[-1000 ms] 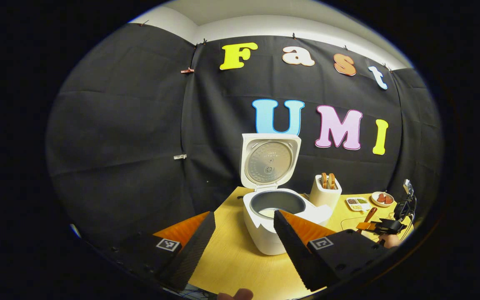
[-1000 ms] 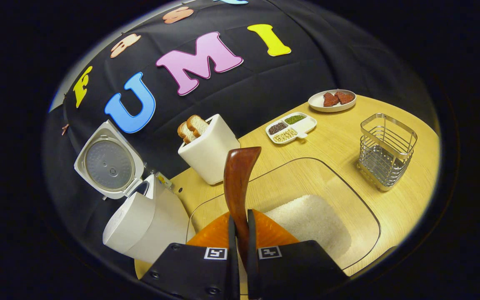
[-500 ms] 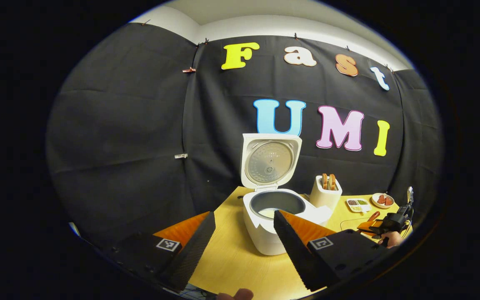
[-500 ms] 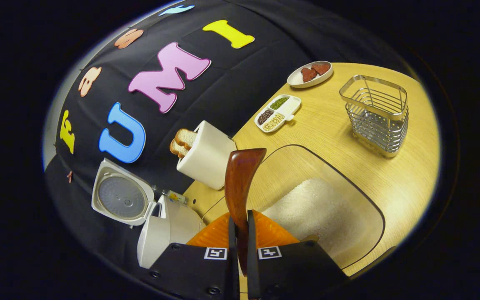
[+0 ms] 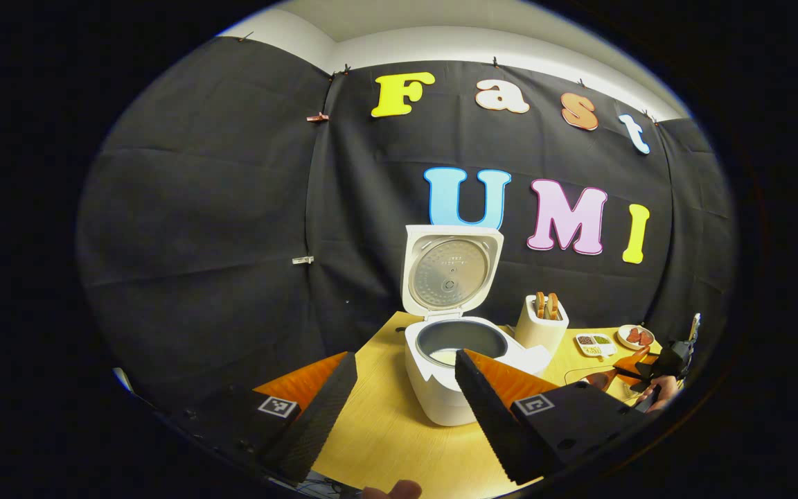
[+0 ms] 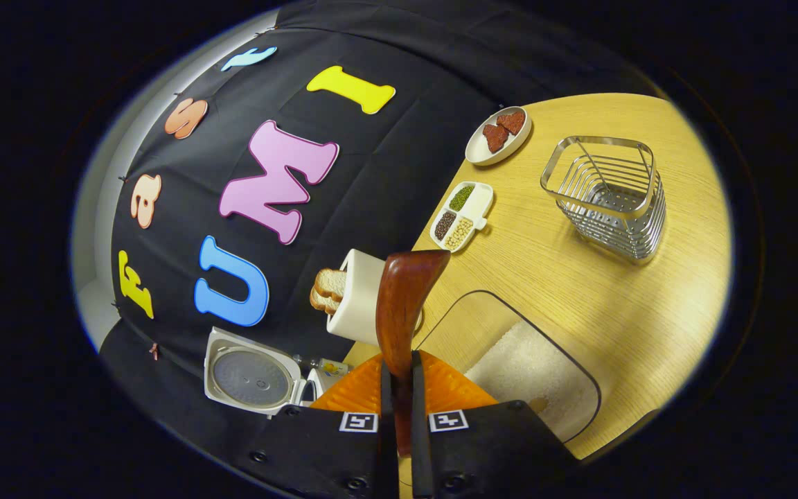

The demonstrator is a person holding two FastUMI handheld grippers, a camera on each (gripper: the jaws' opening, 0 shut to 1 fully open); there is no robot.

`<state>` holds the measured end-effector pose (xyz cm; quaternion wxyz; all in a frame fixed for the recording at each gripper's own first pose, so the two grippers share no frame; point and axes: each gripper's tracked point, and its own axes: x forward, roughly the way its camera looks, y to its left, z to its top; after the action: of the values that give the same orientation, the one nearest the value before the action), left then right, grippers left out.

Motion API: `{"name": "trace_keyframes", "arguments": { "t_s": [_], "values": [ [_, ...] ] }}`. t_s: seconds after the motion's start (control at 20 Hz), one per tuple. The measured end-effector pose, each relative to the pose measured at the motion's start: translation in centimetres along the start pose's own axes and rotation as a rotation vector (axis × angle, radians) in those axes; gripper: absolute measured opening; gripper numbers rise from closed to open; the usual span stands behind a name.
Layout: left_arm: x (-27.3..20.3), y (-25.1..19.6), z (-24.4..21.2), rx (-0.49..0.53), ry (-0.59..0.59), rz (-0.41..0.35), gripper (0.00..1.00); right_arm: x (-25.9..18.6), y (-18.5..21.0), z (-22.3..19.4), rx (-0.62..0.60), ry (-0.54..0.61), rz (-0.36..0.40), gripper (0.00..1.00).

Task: Close the left gripper, press the button to open the rice cooker; take a wooden spoon from the chopstick holder with the right hand, scoop a spoonful of rice and pour it into the rice cooker, then put the wooden spoon back into the chopstick holder.

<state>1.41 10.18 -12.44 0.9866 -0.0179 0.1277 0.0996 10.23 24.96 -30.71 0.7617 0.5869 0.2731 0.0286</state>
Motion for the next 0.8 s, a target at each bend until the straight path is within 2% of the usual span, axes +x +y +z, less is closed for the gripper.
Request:
{"name": "trace_keyframes", "arguments": {
  "t_s": [0.45, 0.6, 0.8],
  "values": [
    [-0.4, -0.6, 0.5, -0.003, -0.013, -0.013, 0.99, -2.1, 3.2, 3.5, 0.099, -0.042, 0.075, 0.12],
    [-0.4, -0.6, 0.5, -0.017, -0.015, -0.019, 0.98, -2.8, 5.8, 4.3, 0.144, -0.034, 0.115, 0.12],
    [-0.6, -0.2, 0.4, -0.050, -0.009, -0.033, 0.99, -3.5, 10.3, 4.3, 0.108, -0.017, 0.143, 0.12]
  ]
}}
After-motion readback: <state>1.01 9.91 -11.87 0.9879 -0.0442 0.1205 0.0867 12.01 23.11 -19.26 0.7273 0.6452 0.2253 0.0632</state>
